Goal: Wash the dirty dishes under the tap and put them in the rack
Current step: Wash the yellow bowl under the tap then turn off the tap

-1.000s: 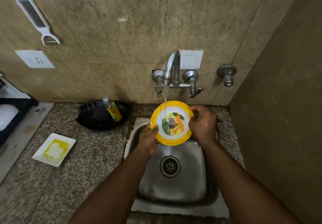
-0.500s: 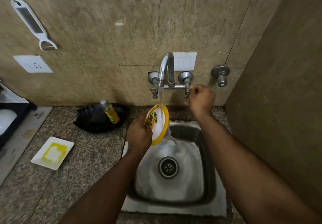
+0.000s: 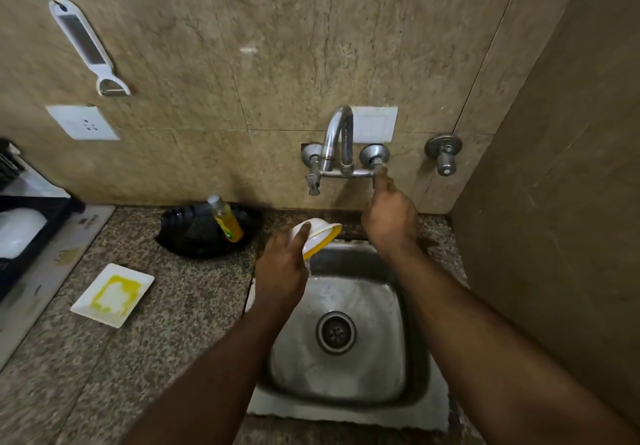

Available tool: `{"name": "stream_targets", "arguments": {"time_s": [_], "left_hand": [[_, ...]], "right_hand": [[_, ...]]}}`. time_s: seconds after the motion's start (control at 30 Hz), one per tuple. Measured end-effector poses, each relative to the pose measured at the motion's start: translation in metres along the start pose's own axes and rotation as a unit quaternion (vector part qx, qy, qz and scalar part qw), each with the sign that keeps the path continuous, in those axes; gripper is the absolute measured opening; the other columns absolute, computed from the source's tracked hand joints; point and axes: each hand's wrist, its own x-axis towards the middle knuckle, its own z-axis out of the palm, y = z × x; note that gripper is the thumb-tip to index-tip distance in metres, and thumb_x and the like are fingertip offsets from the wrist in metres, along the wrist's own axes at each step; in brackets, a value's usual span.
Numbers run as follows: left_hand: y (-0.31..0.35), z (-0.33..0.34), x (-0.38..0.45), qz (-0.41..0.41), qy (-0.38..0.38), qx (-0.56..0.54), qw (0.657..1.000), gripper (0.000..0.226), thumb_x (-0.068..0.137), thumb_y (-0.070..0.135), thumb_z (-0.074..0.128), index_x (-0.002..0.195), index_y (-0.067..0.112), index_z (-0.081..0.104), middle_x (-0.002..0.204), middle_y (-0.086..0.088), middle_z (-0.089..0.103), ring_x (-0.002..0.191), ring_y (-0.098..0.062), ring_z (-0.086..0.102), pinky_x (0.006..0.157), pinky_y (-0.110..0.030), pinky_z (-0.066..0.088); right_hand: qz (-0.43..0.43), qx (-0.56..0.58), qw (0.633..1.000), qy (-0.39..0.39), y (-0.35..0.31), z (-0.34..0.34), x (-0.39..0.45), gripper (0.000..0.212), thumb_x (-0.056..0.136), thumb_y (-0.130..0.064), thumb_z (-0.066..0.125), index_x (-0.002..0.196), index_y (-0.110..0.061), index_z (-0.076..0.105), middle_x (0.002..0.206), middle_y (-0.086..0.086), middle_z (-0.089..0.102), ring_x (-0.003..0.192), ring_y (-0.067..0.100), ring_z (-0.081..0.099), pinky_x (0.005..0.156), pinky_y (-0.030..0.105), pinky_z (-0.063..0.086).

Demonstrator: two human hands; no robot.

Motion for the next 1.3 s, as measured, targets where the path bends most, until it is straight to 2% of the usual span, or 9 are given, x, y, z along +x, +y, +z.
{"name": "stream_targets", "arguments": {"time_s": [0.13, 0.23, 0.33, 0.43, 0.53, 0.63, 0.73, 1.03, 1.3], "left_hand": [[-0.003, -0.003, -0.002, -0.001, 0.007, -0.063, 0.998, 0.069, 0.083, 0.015, 0.077, 0.147, 0.025, 0.054, 0.136, -0.013, 0.061, 0.115, -0.036, 0.061, 0.083, -0.043, 0.057], [-0.005, -0.011, 0.002, -0.010, 0.021, -0.143, 0.989, 0.049, 0.095, 0.022, 0.060, 0.144, 0.026, 0.058, 0.139, -0.006, 0.061, 0.121, -0.029, 0.061, 0.092, -0.043, 0.054], [-0.003, -0.021, 0.004, -0.011, 0.059, -0.239, 0.969, 0.037, 0.102, 0.019, 0.051, 0.137, 0.022, 0.064, 0.135, -0.001, 0.066, 0.121, -0.020, 0.064, 0.099, -0.042, 0.053], [-0.004, -0.026, 0.004, -0.048, 0.078, -0.325, 0.941, 0.030, 0.105, 0.013, 0.057, 0.132, 0.019, 0.069, 0.129, 0.004, 0.072, 0.119, -0.013, 0.067, 0.102, -0.044, 0.054], [-0.006, -0.031, 0.001, -0.077, 0.067, -0.384, 0.918, 0.030, 0.103, 0.013, 0.062, 0.131, 0.018, 0.071, 0.127, 0.005, 0.073, 0.118, -0.010, 0.069, 0.104, -0.042, 0.054], [-0.007, -0.041, -0.002, -0.099, 0.078, -0.362, 0.924, 0.030, 0.100, 0.012, 0.065, 0.128, 0.018, 0.073, 0.121, 0.008, 0.074, 0.111, -0.002, 0.069, 0.098, -0.023, 0.054], [-0.014, -0.047, -0.001, -0.135, 0.093, -0.287, 0.944, 0.028, 0.096, 0.015, 0.069, 0.123, 0.019, 0.076, 0.108, 0.001, 0.079, 0.096, -0.007, 0.072, 0.084, -0.011, 0.050], [-0.016, -0.056, 0.011, -0.148, 0.135, -0.300, 0.933, 0.026, 0.098, 0.032, 0.066, 0.121, 0.025, 0.077, 0.085, 0.001, 0.078, 0.073, -0.016, 0.073, 0.073, -0.041, 0.063], [-0.008, -0.061, 0.010, -0.150, 0.118, -0.326, 0.926, 0.022, 0.099, 0.027, 0.066, 0.118, 0.026, 0.077, 0.085, 0.007, 0.076, 0.080, -0.014, 0.071, 0.079, -0.037, 0.060]], "right_hand": [[0.040, 0.050, 0.998, 0.016, -0.003, 0.014, -0.030, 0.108, 0.087, -0.016, 0.066, 0.159, -0.024, -0.013, 0.103, 0.016, 0.068, 0.070, 0.028, 0.059, 0.059, 0.032, 0.044], [0.069, 0.064, 0.995, -0.021, 0.000, 0.031, -0.045, 0.109, 0.088, -0.021, 0.066, 0.159, -0.020, -0.017, 0.093, 0.014, 0.069, 0.075, 0.030, 0.064, 0.064, 0.036, 0.051], [0.055, 0.095, 0.990, -0.087, 0.006, 0.050, -0.047, 0.094, 0.082, -0.029, 0.066, 0.161, -0.021, 0.014, 0.097, 0.011, 0.070, 0.087, 0.034, 0.067, 0.074, 0.041, 0.058], [0.018, 0.202, 0.971, -0.127, 0.009, 0.061, -0.044, 0.057, 0.076, -0.037, 0.066, 0.131, -0.026, 0.060, 0.107, 0.006, 0.075, 0.100, 0.032, 0.070, 0.084, 0.042, 0.058], [0.023, 0.250, 0.960, -0.126, 0.010, 0.063, -0.038, 0.024, 0.084, -0.028, 0.073, 0.107, -0.020, 0.074, 0.103, 0.008, 0.077, 0.097, 0.032, 0.070, 0.084, 0.043, 0.057], [-0.010, 0.238, 0.968, -0.080, 0.010, 0.055, -0.034, 0.019, 0.083, -0.032, 0.069, 0.096, -0.021, 0.076, 0.092, 0.004, 0.078, 0.086, 0.029, 0.072, 0.073, 0.041, 0.058], [-0.073, 0.214, 0.974, -0.020, 0.007, 0.039, -0.037, 0.012, 0.088, -0.031, 0.068, 0.095, -0.022, 0.073, 0.081, 0.005, 0.075, 0.073, 0.028, 0.069, 0.060, 0.038, 0.053], [-0.146, 0.151, 0.974, 0.090, -0.004, -0.002, -0.039, 0.013, 0.095, -0.031, 0.063, 0.095, -0.019, 0.069, 0.074, 0.009, 0.070, 0.065, 0.034, 0.064, 0.055, 0.037, 0.050], [-0.145, 0.134, 0.974, 0.110, 0.002, -0.009, -0.044, 0.012, 0.094, -0.028, 0.065, 0.100, -0.020, 0.072, 0.077, 0.008, 0.072, 0.067, 0.033, 0.066, 0.057, 0.035, 0.052]]}}
